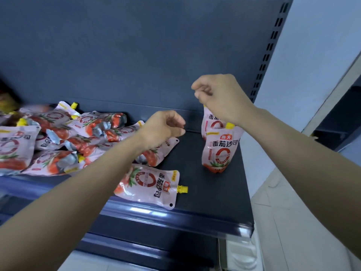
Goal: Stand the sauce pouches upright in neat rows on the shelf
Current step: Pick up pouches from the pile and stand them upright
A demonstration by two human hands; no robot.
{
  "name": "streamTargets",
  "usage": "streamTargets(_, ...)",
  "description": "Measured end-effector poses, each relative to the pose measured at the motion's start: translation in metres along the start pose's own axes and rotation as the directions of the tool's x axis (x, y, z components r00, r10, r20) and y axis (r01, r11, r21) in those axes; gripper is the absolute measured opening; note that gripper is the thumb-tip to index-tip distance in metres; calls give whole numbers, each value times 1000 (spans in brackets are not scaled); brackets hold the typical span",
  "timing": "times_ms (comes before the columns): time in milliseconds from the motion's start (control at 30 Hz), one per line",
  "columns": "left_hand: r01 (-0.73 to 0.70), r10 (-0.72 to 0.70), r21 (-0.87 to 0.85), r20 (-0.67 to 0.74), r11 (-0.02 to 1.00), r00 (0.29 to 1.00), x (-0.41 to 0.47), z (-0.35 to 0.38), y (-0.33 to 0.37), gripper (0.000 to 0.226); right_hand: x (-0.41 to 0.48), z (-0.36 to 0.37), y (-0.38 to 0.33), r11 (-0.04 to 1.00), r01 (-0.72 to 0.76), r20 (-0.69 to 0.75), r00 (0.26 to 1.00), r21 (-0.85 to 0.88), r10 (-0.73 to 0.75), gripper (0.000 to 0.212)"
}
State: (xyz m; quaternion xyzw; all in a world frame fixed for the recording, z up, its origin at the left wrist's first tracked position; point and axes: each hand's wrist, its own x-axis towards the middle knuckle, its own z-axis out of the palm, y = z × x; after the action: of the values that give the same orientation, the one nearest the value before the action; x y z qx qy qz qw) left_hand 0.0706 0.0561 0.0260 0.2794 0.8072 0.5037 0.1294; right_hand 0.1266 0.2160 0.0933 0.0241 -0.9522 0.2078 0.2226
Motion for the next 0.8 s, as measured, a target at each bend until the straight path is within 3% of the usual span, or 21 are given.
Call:
streamTargets(100,35,-34,93,-16,995,999,-17,-31,-22,14,-8,30,-28,998,11,96,995,64,-17,20)
streamTargets(167,60,-56,146,-29,988,998,-26,-45,-38,14,-14,54,-40,999,19,241,970,42,-28,20)
streamTargets(267,72,-63,238,-43,969,997,-39,-60,-61,15,-21,88,-46,996,3,510,859,-93,45,21)
streamTargets(400,109,-94,320,-62,941,994,-48,-73,-85,16,-33,119,-41,952,53,722,665,-302,192,37)
streamTargets(500,94,-79,344,-59,934,995,-48,-77,-95,13,-41,134,-32,917,18,780,533,-399,329,58)
streamTargets(567,63,-46,371,-53,926,998,-46,-76,-99,13,-45,141,-28,904,-10,787,489,-428,378,64)
streamTargets(800,-40,61,416,-37,908,997,-35,-72,-104,12,-51,156,-24,894,-78,751,514,-442,416,73)
